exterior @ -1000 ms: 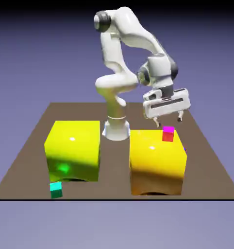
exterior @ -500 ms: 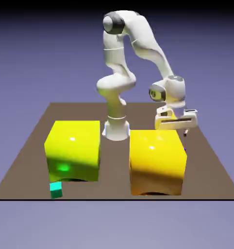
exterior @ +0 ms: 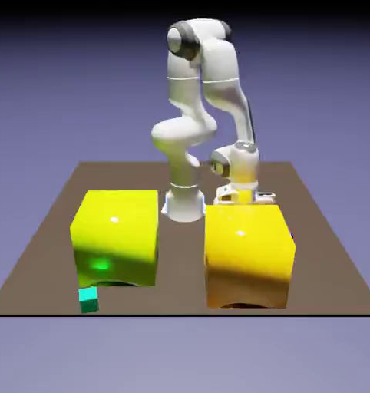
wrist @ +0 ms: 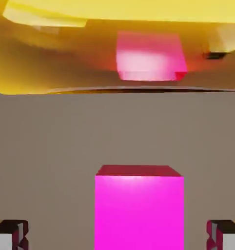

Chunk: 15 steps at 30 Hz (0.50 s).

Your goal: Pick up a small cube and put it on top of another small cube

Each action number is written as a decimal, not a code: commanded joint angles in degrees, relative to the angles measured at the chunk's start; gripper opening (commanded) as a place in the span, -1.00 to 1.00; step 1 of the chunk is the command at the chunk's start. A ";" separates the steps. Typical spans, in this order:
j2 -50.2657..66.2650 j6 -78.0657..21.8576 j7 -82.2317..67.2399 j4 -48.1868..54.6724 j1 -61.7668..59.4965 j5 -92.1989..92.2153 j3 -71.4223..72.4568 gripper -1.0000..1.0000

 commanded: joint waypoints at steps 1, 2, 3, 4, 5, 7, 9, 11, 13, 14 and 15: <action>0.92 0.66 -1.90 0.36 0.03 2.49 0.37 0.00; 1.85 1.31 -3.80 0.72 0.27 4.98 0.74 0.00; 2.77 1.97 -5.69 1.08 0.50 7.47 1.12 0.00; 3.69 2.62 -7.59 1.44 0.73 9.96 1.49 0.00; 4.62 3.28 -9.49 1.80 0.97 12.45 1.86 0.00; 6.46 4.59 -13.28 2.52 1.44 17.43 2.60 0.00; 8.31 5.90 -17.07 3.24 1.90 22.41 3.35 0.00; 10.16 7.21 -20.87 3.96 2.37 27.39 4.09 0.00; 12.00 8.52 -24.66 4.69 2.84 32.37 4.83 0.00; 12.93 9.18 -26.56 5.05 3.07 34.86 5.20 0.00; 13.85 9.83 -28.46 5.41 3.31 37.35 5.57 0.00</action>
